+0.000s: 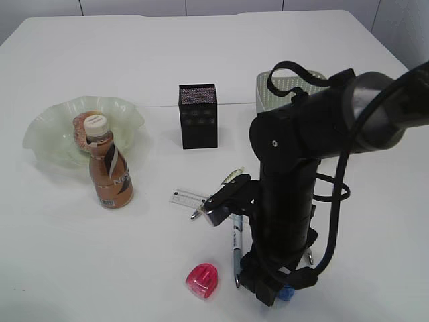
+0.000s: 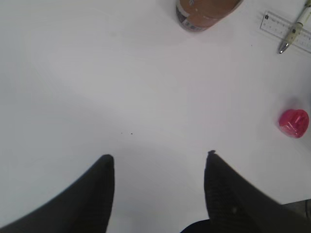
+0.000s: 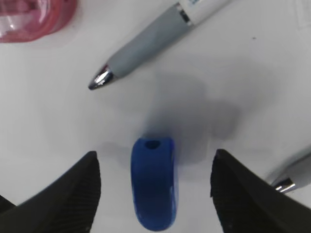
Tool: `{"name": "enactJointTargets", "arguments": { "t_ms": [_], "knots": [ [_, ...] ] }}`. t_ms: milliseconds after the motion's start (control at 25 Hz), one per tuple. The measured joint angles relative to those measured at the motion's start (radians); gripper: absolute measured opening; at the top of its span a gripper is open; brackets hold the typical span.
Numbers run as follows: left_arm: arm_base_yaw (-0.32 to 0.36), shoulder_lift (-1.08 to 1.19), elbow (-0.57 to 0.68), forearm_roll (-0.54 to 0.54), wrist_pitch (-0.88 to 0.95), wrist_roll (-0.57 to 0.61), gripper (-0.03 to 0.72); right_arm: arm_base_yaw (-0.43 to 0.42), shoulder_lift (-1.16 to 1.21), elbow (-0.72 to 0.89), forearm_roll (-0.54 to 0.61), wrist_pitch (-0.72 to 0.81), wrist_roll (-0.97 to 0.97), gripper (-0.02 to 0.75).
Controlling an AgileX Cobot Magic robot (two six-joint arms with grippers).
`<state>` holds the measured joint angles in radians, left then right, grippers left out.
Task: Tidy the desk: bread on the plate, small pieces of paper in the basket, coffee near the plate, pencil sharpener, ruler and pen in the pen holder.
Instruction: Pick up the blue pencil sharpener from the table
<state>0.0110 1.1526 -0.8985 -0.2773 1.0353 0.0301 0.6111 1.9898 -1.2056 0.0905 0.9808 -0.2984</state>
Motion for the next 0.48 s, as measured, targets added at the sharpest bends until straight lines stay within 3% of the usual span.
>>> {"name": "enactJointTargets", "arguments": {
  "t_ms": [160, 480],
  "knots": [
    [0.0, -0.002, 0.0, 0.016, -0.009, 0.0, 0.433, 0.0, 0.017, 0.0, 0.0, 0.0, 0.0, 0.493],
    [0.0, -0.002, 0.0, 0.029, -0.011, 0.0, 0.433, 0.0, 0.017, 0.0, 0.0, 0.0, 0.0, 0.218]
  ]
}}
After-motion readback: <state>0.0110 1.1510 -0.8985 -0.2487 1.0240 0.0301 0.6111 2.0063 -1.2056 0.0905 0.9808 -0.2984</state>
